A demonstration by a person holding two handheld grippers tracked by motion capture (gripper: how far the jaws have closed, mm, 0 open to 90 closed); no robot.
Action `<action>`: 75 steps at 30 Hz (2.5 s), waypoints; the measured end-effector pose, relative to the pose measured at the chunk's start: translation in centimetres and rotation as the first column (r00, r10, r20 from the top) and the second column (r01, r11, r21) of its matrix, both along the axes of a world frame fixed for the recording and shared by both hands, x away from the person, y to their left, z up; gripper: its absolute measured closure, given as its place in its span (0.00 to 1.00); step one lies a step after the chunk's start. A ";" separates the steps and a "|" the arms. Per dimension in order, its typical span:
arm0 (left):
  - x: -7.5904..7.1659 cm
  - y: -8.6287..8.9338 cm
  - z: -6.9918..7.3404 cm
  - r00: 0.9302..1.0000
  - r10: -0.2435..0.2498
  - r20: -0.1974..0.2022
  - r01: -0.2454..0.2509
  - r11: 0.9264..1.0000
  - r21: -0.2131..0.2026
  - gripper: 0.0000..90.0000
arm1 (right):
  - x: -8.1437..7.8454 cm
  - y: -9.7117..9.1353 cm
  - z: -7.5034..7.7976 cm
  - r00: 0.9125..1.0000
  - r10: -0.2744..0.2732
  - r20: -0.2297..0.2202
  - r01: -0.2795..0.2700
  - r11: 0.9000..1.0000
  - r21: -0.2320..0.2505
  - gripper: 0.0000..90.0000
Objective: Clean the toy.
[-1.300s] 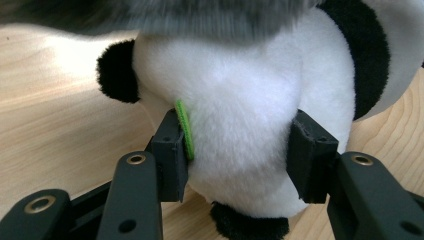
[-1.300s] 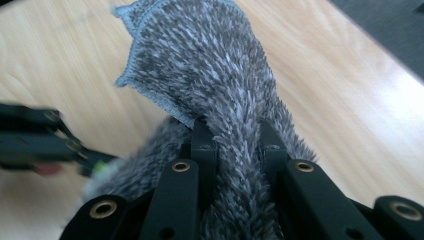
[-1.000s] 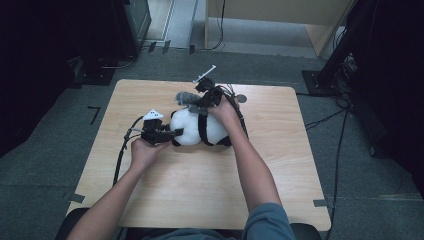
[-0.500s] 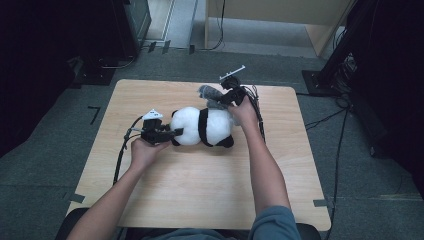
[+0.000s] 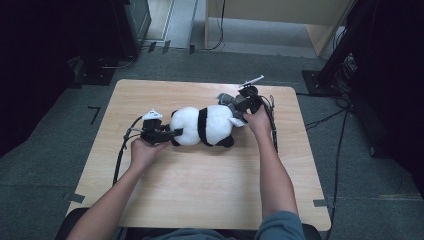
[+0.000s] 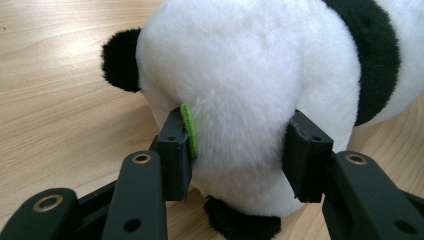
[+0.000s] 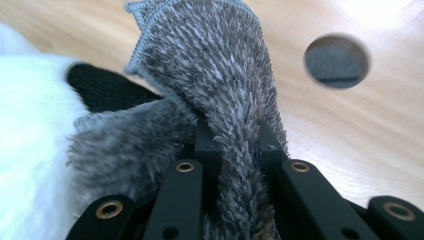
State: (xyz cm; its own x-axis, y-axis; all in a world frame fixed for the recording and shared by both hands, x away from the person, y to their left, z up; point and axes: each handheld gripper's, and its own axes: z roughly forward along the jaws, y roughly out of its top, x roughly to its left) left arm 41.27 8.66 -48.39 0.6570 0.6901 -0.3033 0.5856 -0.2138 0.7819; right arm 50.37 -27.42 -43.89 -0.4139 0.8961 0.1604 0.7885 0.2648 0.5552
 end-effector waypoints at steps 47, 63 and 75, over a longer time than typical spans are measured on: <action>-0.1 -0.3 0.4 1.000 0.025 -0.014 -0.025 1.000 0.007 0.60 | -1.3 16.1 3.7 0.932 0.349 0.102 -0.346 0.937 -0.042 0.88; -0.1 -0.3 0.4 1.000 0.017 -0.010 -0.017 1.000 0.003 0.60 | 1.5 8.3 2.9 0.985 0.161 0.056 -0.160 0.987 -0.029 0.88; -0.1 -0.2 0.3 1.000 0.014 -0.016 -0.014 1.000 0.007 0.60 | 1.1 3.3 1.6 0.998 0.054 0.016 -0.054 0.998 -0.017 0.88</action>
